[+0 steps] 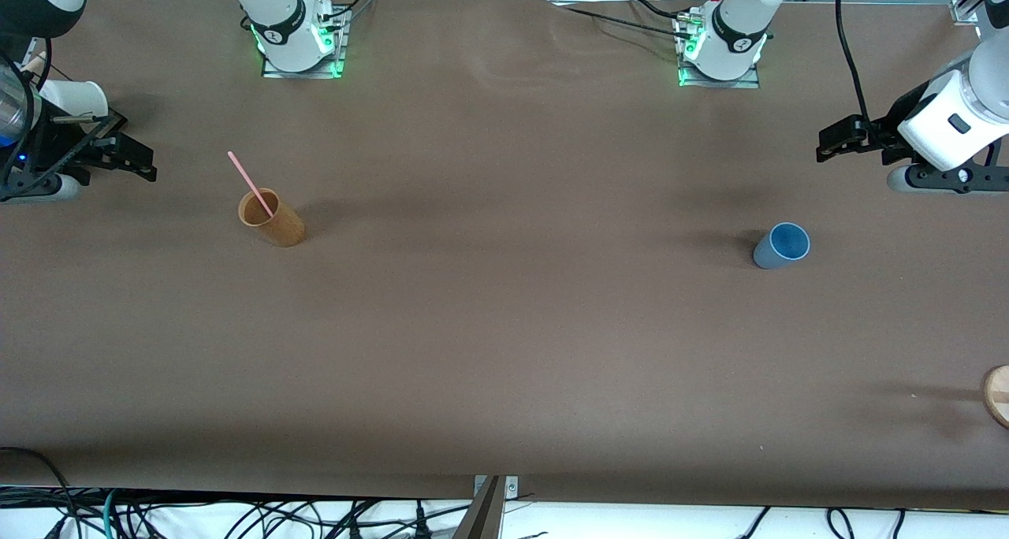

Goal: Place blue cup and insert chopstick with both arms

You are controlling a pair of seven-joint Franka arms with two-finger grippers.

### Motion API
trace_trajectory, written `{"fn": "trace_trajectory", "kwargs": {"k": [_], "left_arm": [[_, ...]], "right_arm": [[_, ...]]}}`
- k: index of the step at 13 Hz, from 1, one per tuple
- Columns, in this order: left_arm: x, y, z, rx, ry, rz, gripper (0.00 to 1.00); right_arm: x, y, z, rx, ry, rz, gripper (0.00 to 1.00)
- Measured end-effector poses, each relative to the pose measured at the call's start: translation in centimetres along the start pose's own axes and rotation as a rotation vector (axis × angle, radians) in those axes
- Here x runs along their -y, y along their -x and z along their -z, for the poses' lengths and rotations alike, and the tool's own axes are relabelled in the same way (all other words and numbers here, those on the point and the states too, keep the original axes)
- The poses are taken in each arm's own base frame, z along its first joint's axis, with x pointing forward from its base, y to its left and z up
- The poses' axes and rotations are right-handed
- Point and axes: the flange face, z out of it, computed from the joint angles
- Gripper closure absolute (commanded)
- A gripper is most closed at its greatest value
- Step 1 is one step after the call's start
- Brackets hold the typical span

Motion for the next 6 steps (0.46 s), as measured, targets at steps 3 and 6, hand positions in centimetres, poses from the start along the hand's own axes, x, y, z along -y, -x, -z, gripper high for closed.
{"fn": "trace_trajectory", "kwargs": {"k": [3,6], "left_arm": [[-0.01,-0.04,-0.06,0.001,0.000,0.000,0.00],[-0.01,-0.09,-0.10,0.002,0.000,0.000,0.00]], "right_arm": [[0.11,-0.08,0.06,-0.007,0.001,0.002,0.00],[0.17,-0.09,0.07,-0.007,0.001,0.003,0.00]]}}
